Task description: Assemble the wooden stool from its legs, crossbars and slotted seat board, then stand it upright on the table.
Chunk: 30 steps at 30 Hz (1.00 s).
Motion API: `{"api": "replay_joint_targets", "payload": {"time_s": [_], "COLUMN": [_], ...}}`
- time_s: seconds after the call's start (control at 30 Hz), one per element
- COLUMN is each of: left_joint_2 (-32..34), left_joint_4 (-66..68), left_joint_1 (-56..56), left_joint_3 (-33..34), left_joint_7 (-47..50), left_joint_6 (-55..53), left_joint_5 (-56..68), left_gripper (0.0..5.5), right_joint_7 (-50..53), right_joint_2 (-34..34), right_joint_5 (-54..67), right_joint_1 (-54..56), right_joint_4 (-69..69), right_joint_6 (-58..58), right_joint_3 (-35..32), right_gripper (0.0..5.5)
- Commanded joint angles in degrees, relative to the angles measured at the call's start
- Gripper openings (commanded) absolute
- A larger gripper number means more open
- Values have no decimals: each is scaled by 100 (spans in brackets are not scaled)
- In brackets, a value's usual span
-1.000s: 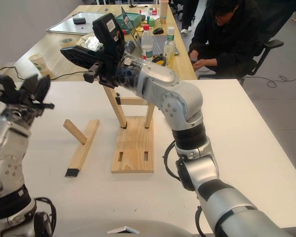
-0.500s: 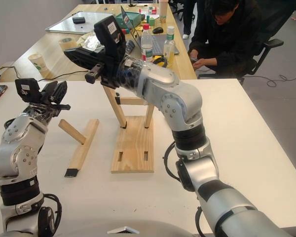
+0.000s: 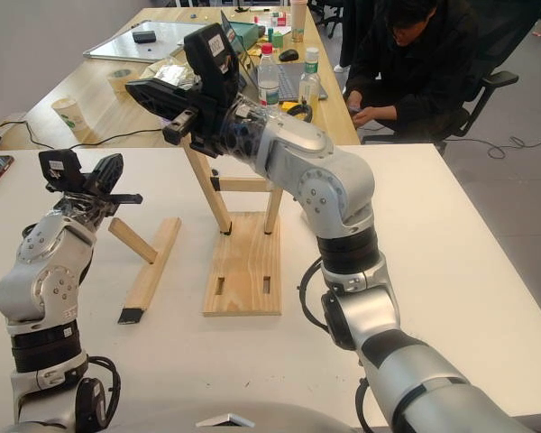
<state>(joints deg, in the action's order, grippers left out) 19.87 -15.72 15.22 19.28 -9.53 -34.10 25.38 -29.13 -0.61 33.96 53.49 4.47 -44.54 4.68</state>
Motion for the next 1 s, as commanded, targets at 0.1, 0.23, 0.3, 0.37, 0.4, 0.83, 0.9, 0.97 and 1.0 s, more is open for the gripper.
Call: {"api": "replay_joint_targets", "payload": {"time_s": [0.1, 0.23, 0.3, 0.37, 0.4, 0.83, 0.9, 0.97, 1.0], "left_joint_2": [41, -91, -148, -207, -238, 317, 695, 1047, 1216], "left_joint_4": [-107, 297, 446, 551, 583, 40, 235, 350, 297], "left_joint_1": [293, -150, -471, -688, -747, 284, 300, -151, -461], "left_joint_3": [-4, -61, -85, -136, -168, 915, 1120, 1116, 1022], "left_joint_7": [64, 4, -33, -79, -97, 343, 295, 219, 147], "left_joint_6": [-81, 46, 155, 236, 296, 286, -133, -833, -1155], "left_joint_5": [68, -59, -134, -161, -164, 478, 576, 538, 465], "left_gripper": [2, 2, 2, 2, 2, 2, 2, 2, 15], "right_joint_7": [16, 2, -8, -10, -13, 22, 69, 119, 148], "right_joint_2": [2, 3, -22, -53, -62, -94, -94, -102, -112], "right_joint_5": [49, 59, 71, 83, 86, 121, 108, 97, 95], "right_joint_1": [-31, -74, -93, -116, -125, -154, -159, -179, -186], "right_joint_4": [97, 115, 130, 154, 160, 252, 265, 294, 306], "right_joint_6": [-58, -70, -85, -106, -112, -132, -126, -114, -107], "right_joint_3": [-10, 5, -13, -37, -45, -192, -242, -296, -329], "right_gripper": [0, 0, 0, 0, 0, 0, 0, 0, 0]}}
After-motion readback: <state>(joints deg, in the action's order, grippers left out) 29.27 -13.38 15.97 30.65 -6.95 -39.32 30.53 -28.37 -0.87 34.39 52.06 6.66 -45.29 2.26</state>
